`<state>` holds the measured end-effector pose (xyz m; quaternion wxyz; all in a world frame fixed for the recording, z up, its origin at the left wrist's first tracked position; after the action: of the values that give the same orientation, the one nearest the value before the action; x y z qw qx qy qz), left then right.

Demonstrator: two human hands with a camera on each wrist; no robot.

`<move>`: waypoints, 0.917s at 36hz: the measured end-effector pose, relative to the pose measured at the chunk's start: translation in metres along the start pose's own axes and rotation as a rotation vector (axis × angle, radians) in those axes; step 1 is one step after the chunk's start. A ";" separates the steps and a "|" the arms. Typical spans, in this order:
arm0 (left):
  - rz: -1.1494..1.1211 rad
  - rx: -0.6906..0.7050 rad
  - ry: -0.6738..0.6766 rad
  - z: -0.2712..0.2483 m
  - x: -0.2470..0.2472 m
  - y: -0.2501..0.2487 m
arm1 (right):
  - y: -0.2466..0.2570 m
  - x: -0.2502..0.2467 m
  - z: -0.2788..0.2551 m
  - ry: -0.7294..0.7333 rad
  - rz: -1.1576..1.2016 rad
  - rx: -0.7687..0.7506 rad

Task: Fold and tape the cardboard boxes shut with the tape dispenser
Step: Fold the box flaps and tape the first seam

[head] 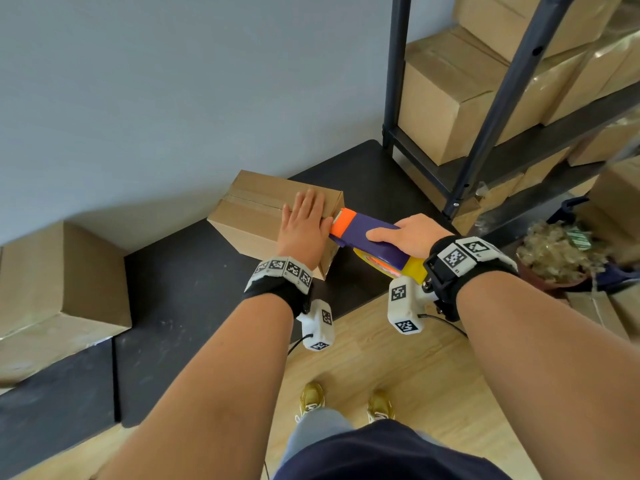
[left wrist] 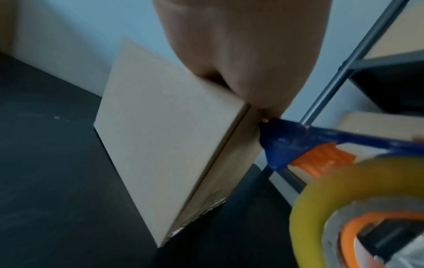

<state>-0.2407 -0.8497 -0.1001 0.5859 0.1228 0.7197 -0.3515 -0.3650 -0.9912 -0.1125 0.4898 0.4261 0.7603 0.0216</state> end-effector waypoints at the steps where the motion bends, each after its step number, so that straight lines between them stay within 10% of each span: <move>1: 0.022 0.007 0.005 -0.001 0.001 -0.001 | -0.002 0.002 0.000 0.002 0.015 0.004; 33: 0.171 0.001 0.073 0.006 0.009 -0.004 | -0.017 -0.001 -0.019 0.000 0.097 -0.011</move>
<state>-0.2409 -0.8583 -0.1079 0.5872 0.1969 0.7272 -0.2959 -0.3896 -0.9950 -0.1097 0.4906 0.4599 0.7385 0.0497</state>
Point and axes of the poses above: each hand's wrist, its own z-axis towards the middle knuckle, its own x-axis out of the palm, y = z × x, the point moved 9 cm from there along z, towards the middle knuckle, and after that the axes turned 8 degrees about -z, right-handed, at the moved point
